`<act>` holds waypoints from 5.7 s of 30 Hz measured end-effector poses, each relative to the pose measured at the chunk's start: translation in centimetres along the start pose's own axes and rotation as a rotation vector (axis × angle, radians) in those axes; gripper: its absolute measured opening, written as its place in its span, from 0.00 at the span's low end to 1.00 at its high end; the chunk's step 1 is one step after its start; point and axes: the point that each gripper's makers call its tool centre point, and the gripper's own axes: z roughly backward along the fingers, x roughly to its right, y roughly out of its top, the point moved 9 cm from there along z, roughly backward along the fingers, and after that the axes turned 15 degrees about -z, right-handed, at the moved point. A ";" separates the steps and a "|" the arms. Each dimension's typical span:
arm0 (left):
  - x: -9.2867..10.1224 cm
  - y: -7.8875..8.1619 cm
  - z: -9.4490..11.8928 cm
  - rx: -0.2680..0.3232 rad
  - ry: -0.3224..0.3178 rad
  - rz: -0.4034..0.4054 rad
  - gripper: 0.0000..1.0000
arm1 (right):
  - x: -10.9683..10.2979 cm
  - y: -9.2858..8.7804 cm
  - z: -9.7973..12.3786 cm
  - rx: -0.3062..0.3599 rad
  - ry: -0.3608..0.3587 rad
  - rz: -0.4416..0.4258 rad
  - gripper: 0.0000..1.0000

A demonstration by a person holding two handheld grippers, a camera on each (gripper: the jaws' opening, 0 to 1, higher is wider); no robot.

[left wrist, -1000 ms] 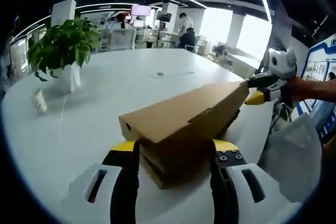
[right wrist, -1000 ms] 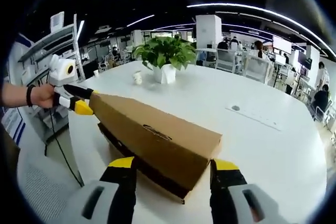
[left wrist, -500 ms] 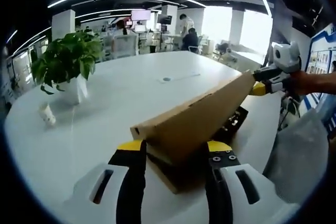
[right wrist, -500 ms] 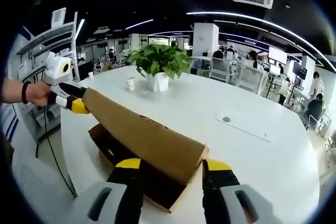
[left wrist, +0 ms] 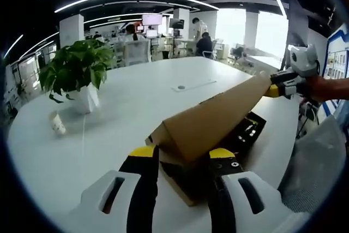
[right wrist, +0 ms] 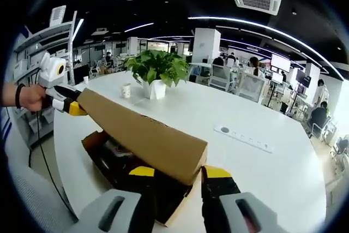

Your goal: Operate the shoe box by opening the lid, removing the specified soft item, and placing it in the target area until the item is outside and the box remains undamaged.

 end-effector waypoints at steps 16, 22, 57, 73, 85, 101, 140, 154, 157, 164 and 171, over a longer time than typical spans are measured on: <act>-0.9 0.3 -0.1 0.002 0.090 0.008 0.14 | 0.9 0.6 -0.2 0.037 -0.087 -0.029 0.05; -1.0 0.5 -0.2 0.007 0.106 0.025 0.12 | 1.1 0.8 -0.3 0.050 -0.100 -0.043 0.02; -2.6 1.6 -0.9 0.001 0.107 0.000 0.07 | 1.1 2.1 -0.3 0.032 -0.097 -0.012 0.00; -3.6 2.6 -1.7 0.003 0.140 -0.018 0.04 | 1.7 3.2 -1.0 0.028 -0.094 0.005 0.00; -4.2 3.1 -2.1 0.002 0.149 -0.013 0.03 | 2.0 4.0 -1.4 0.031 -0.087 0.009 0.00; -5.5 3.8 -3.1 -0.001 0.149 -0.009 0.02 | 2.6 5.3 -2.4 0.013 -0.088 0.031 0.00; -7.7 4.8 -5.4 -0.021 0.129 -0.033 0.01 | 4.0 7.9 -5.1 -0.052 -0.090 0.046 0.00; -8.7 5.1 -6.5 -0.033 0.123 -0.038 0.01 | 4.5 8.6 -6.1 -0.074 -0.087 0.047 0.00; -8.9 5.1 -6.7 -0.030 0.124 -0.028 0.01 | 4.6 8.7 -6.3 -0.081 -0.082 0.050 0.00; -9.2 5.2 -7.1 -0.033 0.121 -0.024 0.01 | 4.9 9.0 -7.0 -0.093 -0.078 0.051 0.00; -9.7 5.2 -7.7 -0.037 0.119 -0.025 0.01 | 5.0 9.2 -7.4 -0.099 -0.079 0.037 0.00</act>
